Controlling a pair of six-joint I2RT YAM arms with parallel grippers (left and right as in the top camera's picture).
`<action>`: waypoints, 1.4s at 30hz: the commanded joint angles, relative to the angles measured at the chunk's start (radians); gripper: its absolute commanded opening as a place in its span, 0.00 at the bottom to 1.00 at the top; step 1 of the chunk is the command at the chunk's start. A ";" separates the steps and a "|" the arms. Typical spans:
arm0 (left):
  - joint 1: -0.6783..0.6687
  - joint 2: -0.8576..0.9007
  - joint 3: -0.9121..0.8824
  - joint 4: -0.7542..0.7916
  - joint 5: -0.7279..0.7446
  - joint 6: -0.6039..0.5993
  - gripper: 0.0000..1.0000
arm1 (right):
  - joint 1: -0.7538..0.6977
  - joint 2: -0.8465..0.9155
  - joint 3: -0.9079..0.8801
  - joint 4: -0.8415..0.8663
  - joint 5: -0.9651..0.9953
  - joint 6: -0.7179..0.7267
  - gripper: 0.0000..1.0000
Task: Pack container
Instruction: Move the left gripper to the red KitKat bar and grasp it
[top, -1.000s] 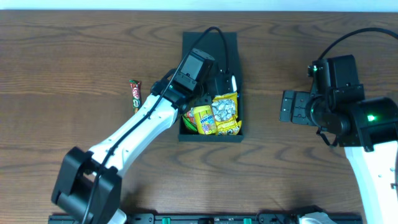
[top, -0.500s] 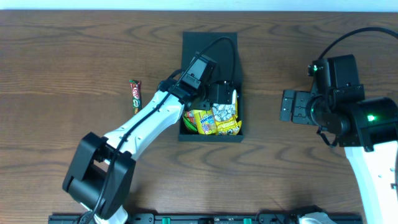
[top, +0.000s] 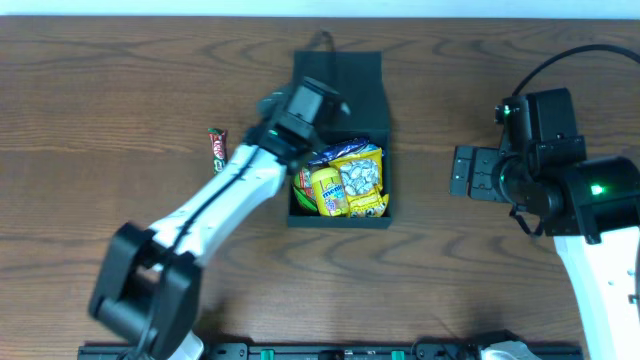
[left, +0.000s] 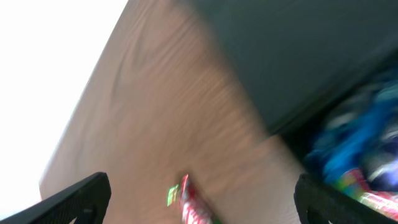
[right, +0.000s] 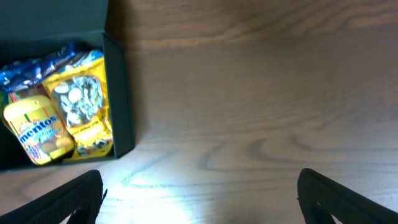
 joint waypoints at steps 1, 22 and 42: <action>0.138 -0.079 0.005 -0.135 -0.005 -0.457 0.95 | -0.007 -0.014 0.007 -0.011 -0.012 -0.011 0.99; 0.455 -0.046 -0.247 0.000 0.465 -0.499 0.95 | -0.007 -0.014 0.007 0.014 -0.042 -0.011 1.00; 0.451 0.115 -0.266 0.124 0.490 -0.507 0.77 | -0.007 -0.014 0.007 0.024 -0.041 -0.011 0.99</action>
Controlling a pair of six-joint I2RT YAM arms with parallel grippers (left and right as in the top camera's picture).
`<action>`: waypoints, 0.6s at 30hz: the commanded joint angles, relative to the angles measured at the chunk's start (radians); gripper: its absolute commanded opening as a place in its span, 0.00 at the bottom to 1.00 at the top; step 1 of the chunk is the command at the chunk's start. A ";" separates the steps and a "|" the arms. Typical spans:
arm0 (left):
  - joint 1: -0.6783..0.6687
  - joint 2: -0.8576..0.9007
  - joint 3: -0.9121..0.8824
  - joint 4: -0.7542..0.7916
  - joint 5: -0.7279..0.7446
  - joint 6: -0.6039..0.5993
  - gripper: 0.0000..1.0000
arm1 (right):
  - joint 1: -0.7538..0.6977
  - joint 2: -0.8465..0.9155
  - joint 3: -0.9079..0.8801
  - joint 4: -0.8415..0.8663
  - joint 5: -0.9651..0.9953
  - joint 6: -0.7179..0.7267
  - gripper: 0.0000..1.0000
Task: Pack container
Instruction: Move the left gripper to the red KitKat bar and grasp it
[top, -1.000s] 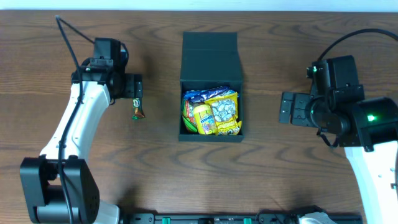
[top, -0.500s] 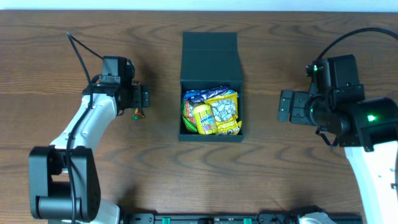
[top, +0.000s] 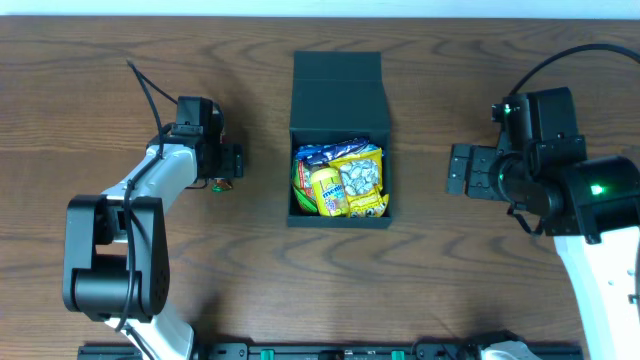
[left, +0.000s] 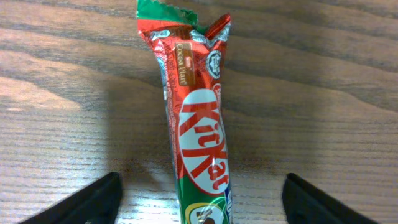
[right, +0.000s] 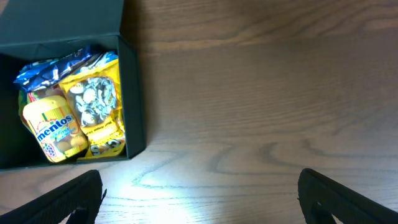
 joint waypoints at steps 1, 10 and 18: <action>-0.004 0.005 -0.005 0.007 0.002 -0.003 0.74 | -0.007 -0.014 0.007 0.002 -0.001 -0.011 0.99; -0.004 0.005 -0.005 0.008 0.003 -0.003 0.45 | -0.007 -0.014 0.007 0.001 -0.001 -0.011 0.99; -0.004 0.007 -0.007 0.006 0.003 -0.004 0.43 | -0.007 -0.014 0.007 0.002 -0.002 -0.011 0.99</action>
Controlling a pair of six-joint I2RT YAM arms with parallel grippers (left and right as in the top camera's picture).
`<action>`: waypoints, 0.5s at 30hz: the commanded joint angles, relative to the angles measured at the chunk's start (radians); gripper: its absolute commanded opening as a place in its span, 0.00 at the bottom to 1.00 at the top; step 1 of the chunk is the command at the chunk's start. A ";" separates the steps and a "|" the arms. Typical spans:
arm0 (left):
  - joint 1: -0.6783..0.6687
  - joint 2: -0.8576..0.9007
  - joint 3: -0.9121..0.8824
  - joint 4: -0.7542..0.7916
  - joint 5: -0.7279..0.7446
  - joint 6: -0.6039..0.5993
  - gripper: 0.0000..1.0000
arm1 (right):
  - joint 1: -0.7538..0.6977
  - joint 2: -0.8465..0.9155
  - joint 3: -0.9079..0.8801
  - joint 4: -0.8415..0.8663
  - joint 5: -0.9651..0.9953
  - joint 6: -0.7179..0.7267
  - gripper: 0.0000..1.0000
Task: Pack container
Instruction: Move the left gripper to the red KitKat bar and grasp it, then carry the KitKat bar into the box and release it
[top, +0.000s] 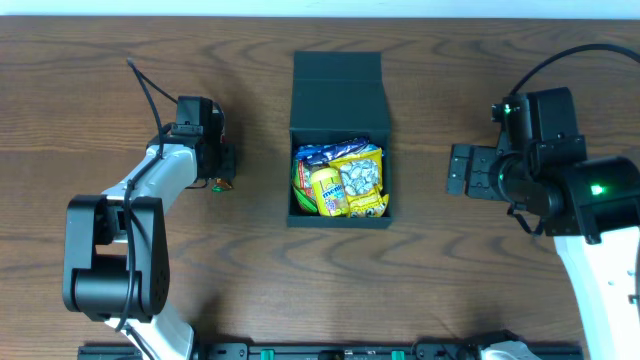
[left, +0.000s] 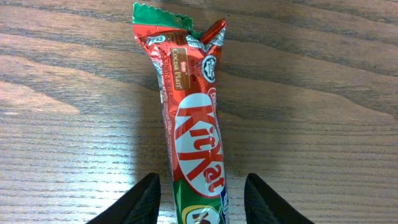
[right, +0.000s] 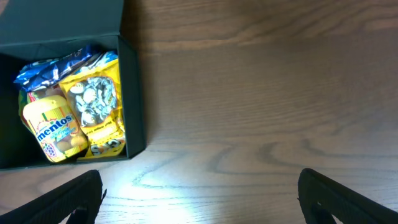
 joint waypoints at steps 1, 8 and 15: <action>-0.004 0.008 -0.007 0.001 -0.003 -0.010 0.41 | -0.007 -0.014 0.007 0.002 -0.002 -0.011 0.99; -0.004 0.029 -0.007 -0.008 0.000 -0.031 0.27 | -0.007 -0.014 0.007 0.002 -0.001 -0.011 0.99; -0.004 0.005 0.047 -0.114 0.000 -0.030 0.06 | -0.007 -0.014 0.007 0.002 0.000 -0.011 0.99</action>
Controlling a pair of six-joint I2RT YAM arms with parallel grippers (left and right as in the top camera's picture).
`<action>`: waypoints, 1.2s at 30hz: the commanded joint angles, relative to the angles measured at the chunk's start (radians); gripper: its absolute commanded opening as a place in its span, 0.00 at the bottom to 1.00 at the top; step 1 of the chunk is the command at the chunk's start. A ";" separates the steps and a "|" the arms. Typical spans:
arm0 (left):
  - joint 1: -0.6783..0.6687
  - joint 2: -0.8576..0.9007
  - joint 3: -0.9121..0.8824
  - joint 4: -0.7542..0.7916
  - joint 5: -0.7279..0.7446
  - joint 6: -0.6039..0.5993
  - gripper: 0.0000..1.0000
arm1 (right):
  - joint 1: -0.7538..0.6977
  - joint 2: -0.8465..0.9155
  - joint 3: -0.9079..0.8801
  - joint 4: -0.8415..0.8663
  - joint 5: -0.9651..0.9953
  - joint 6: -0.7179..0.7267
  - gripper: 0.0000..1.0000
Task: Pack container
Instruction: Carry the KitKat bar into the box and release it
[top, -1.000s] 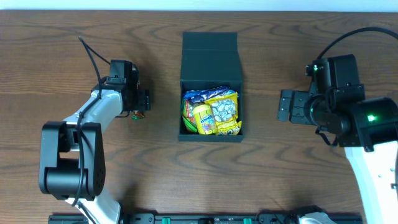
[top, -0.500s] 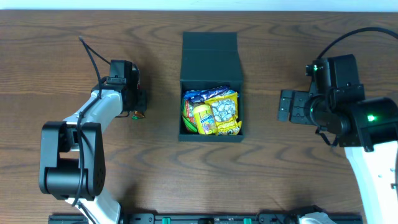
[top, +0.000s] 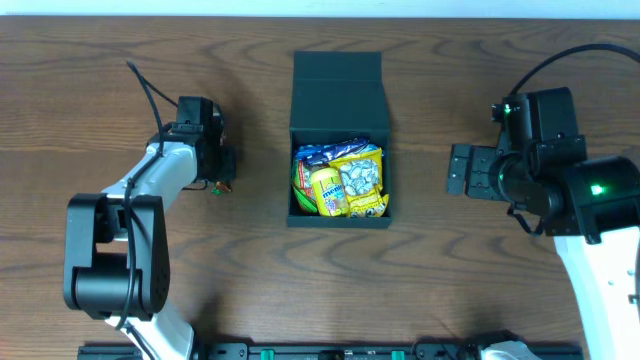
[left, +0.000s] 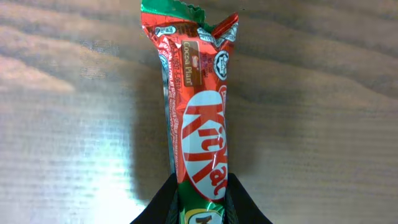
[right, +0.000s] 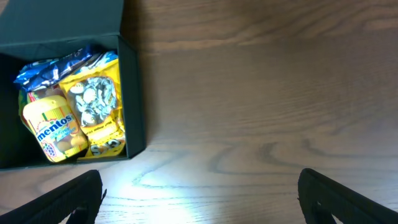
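A red and green KitKat bar (left: 199, 118) lies on the wooden table, left of the box; in the overhead view only a bit of it (top: 221, 186) shows past the wrist. My left gripper (left: 200, 208) is shut on its near end, both fingers pressed against the wrapper. The black box (top: 339, 80) stands open at the table's middle, holding a yellow Mentos bottle (top: 328, 190), a yellow snack bag (top: 362, 180) and a blue packet (top: 322, 154). My right gripper (right: 199, 196) hangs open over bare table right of the box (right: 130, 118), its fingers wide apart.
The box's lid (top: 338, 85) lies flat behind the box. Wooden table (top: 450, 270) stretches all round. A black rail (top: 330, 350) runs along the front edge.
My left gripper's fingers have closed from either side of the KitKat bar onto its near end. The right arm and the box have not moved.
My left gripper was open over the box's left edge, the KitKat lying alone to the left. Then it was at the bar, open wide around it. The fingers then stood closer in, and now they pinch the wrapper. The right arm stayed put.
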 joint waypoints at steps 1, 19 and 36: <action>-0.005 -0.016 0.045 -0.061 -0.001 -0.005 0.06 | -0.007 -0.014 0.007 0.002 0.000 -0.011 0.99; -0.491 -0.291 0.148 -0.192 -0.041 -0.328 0.06 | -0.135 -0.014 0.007 -0.055 0.022 -0.013 0.99; -0.531 -0.167 0.146 -0.165 -0.140 -0.367 0.06 | -0.135 -0.014 0.007 -0.061 0.021 -0.019 0.99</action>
